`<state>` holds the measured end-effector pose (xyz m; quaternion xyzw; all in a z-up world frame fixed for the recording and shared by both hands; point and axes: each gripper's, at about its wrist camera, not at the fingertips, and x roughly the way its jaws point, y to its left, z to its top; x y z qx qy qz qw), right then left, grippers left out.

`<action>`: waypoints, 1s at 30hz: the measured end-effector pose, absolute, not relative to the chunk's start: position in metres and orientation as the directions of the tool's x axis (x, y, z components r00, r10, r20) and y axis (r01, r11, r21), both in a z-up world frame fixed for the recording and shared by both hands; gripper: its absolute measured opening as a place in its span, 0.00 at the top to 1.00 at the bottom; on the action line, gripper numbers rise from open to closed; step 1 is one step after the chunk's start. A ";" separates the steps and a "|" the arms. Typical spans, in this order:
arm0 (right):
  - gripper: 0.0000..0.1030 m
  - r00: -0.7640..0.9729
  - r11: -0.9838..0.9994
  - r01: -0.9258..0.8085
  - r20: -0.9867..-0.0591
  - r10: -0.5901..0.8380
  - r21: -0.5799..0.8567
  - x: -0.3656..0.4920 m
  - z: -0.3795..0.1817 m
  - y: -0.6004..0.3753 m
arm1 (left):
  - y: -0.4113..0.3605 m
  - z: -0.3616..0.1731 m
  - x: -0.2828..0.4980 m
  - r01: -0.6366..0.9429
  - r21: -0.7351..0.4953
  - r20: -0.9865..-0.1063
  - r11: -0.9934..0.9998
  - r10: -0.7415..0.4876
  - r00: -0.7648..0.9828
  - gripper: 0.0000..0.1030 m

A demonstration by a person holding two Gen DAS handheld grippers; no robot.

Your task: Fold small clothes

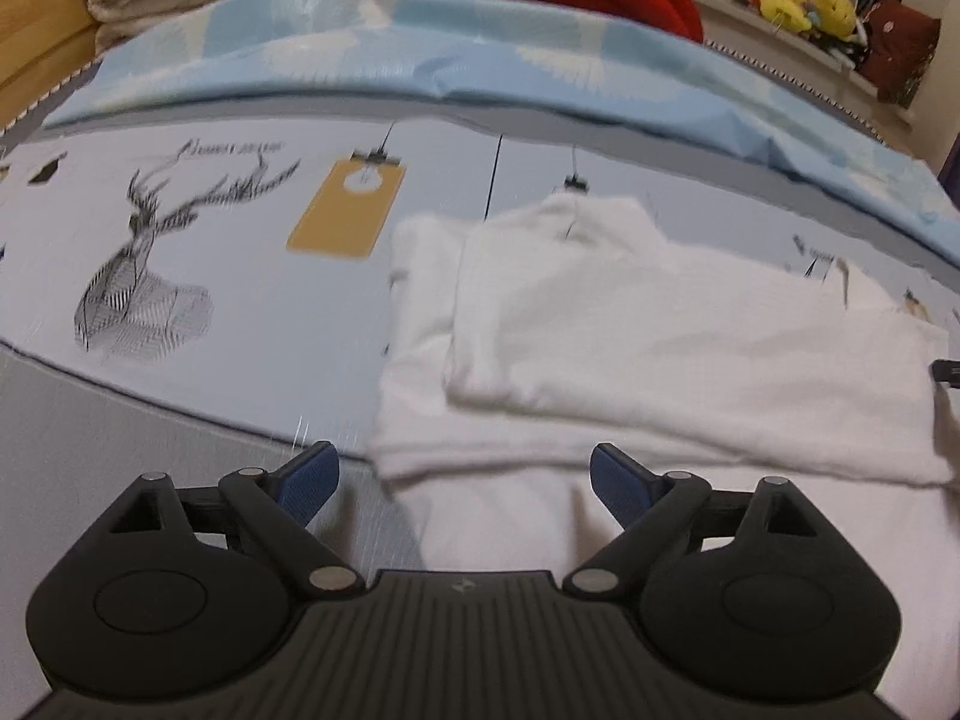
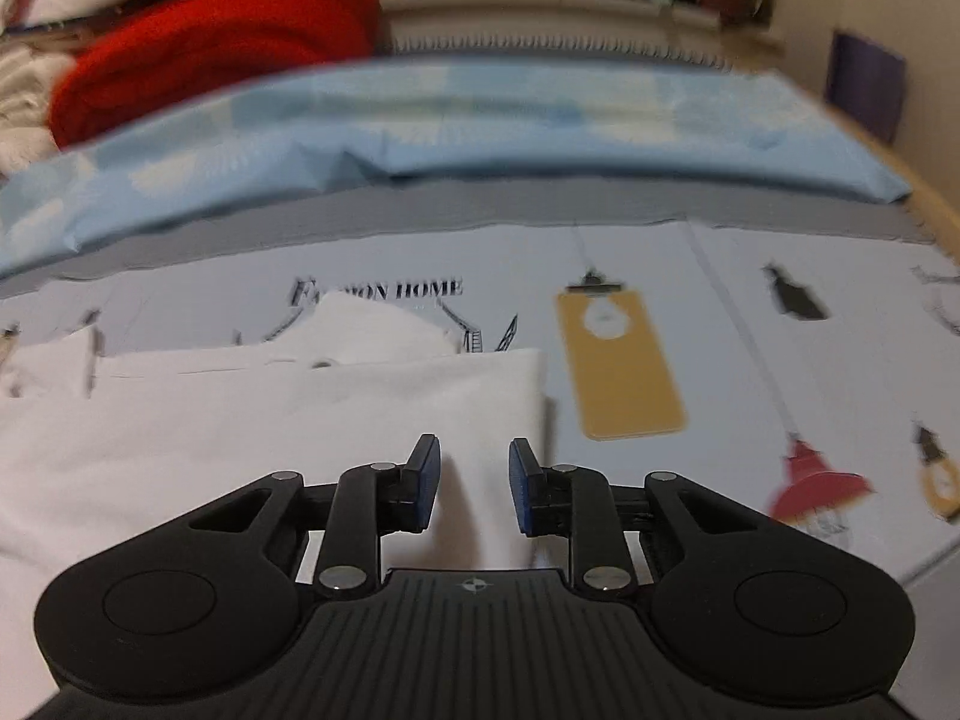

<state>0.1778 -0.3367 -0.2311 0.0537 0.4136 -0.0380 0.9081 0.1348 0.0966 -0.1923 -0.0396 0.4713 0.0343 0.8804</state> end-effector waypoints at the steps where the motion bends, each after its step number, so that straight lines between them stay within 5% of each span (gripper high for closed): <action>1: 0.76 0.604 0.990 0.135 -0.796 -0.050 0.040 0.192 -0.243 -0.336 | 0.097 -0.195 0.133 -0.107 -0.031 -0.842 0.994 0.032 0.538 0.09; 4: 0.75 0.596 0.982 0.179 -0.800 -0.064 0.054 0.194 -0.246 -0.339 | 0.102 -0.201 0.126 -0.125 -0.026 -0.860 0.992 0.041 0.508 0.09; 6: 0.57 0.637 0.970 0.201 -0.771 -0.022 0.139 0.164 -0.228 -0.342 | 0.104 -0.199 0.117 -0.128 -0.032 -0.862 0.991 0.037 0.506 0.09; 9: 0.48 0.680 0.966 0.139 -0.730 0.068 0.220 0.099 -0.203 -0.336 | 0.105 -0.189 0.097 -0.121 -0.013 -0.867 0.993 0.049 0.495 0.09; 17: 0.35 0.664 0.992 0.015 -0.743 0.083 0.124 -0.070 -0.155 -0.289 | 0.110 -0.138 -0.002 -0.137 0.012 -0.883 0.991 0.075 0.464 0.03; 30: 0.34 0.704 0.997 -0.048 -0.706 0.075 0.058 -0.230 -0.099 -0.234 | 0.117 -0.089 -0.170 -0.162 0.016 -0.897 0.987 0.086 0.433 0.01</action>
